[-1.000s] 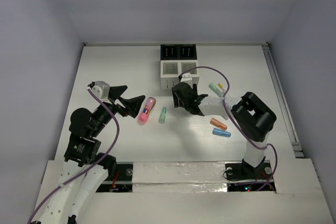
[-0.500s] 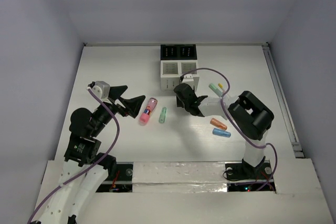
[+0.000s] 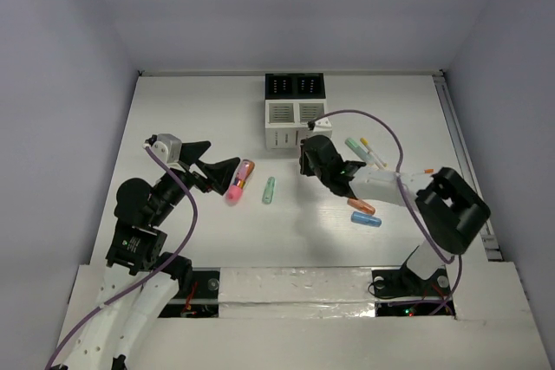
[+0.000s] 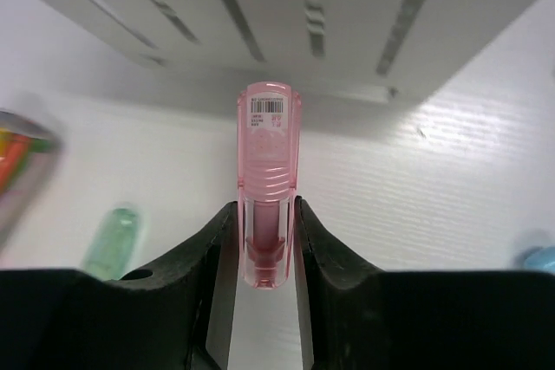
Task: Sort the stationery into containers
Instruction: Pick up the stationery from the center of the board, then place the stationery in the storage box.
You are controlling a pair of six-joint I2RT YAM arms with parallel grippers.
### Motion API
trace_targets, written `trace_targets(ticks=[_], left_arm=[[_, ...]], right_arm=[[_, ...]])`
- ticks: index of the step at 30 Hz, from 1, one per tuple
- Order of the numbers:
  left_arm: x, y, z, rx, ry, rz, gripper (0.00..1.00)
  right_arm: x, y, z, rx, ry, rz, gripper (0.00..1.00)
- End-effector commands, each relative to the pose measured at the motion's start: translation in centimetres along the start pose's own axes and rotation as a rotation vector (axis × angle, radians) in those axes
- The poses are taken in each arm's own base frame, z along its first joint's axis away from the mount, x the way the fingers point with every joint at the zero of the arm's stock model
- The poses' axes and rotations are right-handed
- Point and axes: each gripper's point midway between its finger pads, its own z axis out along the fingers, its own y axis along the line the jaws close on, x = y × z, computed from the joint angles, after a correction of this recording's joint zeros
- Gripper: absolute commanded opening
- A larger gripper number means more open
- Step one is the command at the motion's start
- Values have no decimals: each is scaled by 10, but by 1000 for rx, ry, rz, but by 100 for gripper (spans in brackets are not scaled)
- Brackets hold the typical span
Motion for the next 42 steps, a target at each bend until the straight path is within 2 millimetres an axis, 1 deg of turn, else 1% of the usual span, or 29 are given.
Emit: trace_targets(ticks=[1,2,3,4,6,7,9,11,12,13,14,15,17,20,22,23,25,26,27,29,30,32,33,35,36,38,39,40,42], left_arm=[[-27,-13,-2,42,-75,32,99],[-27,-13,-2,42,-75,31,99],[-27,-13,-2,43,-74,32,99],[-27,-13,-2,42,-76,33,99],[-28,-14,-3,44,-78,32,99],[-29,-14,-3,45,-80,33,99],[-29,-14,-3,44,-83,34,99],[-30,-14,-4,46,-84,34,99],[-29,-14,-4,44,-83,32,99],[-30,-15,-5,46,-87,33,99],[-30,-15,-5,46,-87,33,99],[-30,-14,-6,43,-90,34,99],[-32,-14,-7,40,-95,38,99],[-32,-14,-7,34,-97,38,99],[-32,-14,-7,36,-97,39,99],[-32,-14,-7,37,-96,38,99],[-32,-14,-7,37,-96,38,99],[-32,-14,-7,37,-95,39,99],[-32,-14,-7,37,-96,39,99],[-30,-13,-6,34,-88,38,99],[-31,-13,-6,33,-90,39,99],[-30,-12,-5,33,-87,36,99],[-30,-12,-5,32,-87,38,99],[-30,-13,-6,33,-88,38,99],[-30,-12,-5,31,-87,38,99],[-31,-13,-6,32,-92,37,99],[-31,-13,-6,32,-92,39,99],[-31,-13,-6,34,-91,38,99],[-31,-13,-6,32,-92,37,99]], right_arm=[[-50,29,-29,-163,-99,40,24],[-59,33,-39,-198,-112,47,24],[-63,42,-46,-252,-109,46,23],[-68,45,-51,-273,-120,38,23],[-90,48,-65,-290,-167,53,23],[-108,49,-73,-290,-212,56,23],[-126,49,-76,-280,-261,48,23],[-143,43,-73,-245,-285,25,23],[-160,44,-69,-238,-309,30,23],[-168,42,-65,-236,-321,28,23],[-177,32,-57,-220,-325,40,23],[-189,35,-52,-239,-333,47,23],[-204,26,-41,-232,-353,54,22],[-220,39,-23,-276,-346,40,22],[-228,37,-10,-279,-349,36,22],[-232,43,1,-278,-337,33,22],[-237,46,12,-270,-341,29,22],[-252,46,14,-271,-363,35,22],[-243,48,31,-265,-334,27,22],[-245,53,46,-260,-322,16,22],[-248,49,50,-252,-324,17,22],[-250,52,56,-255,-321,11,22],[-258,55,55,-260,-336,14,22],[-246,55,70,-246,-291,2,22],[-251,57,70,-247,-296,1,22],[-242,56,82,-236,-273,-9,23],[-243,50,87,-223,-272,-4,23],[-248,51,87,-221,-283,-1,23],[-242,51,96,-214,-269,-5,23]])
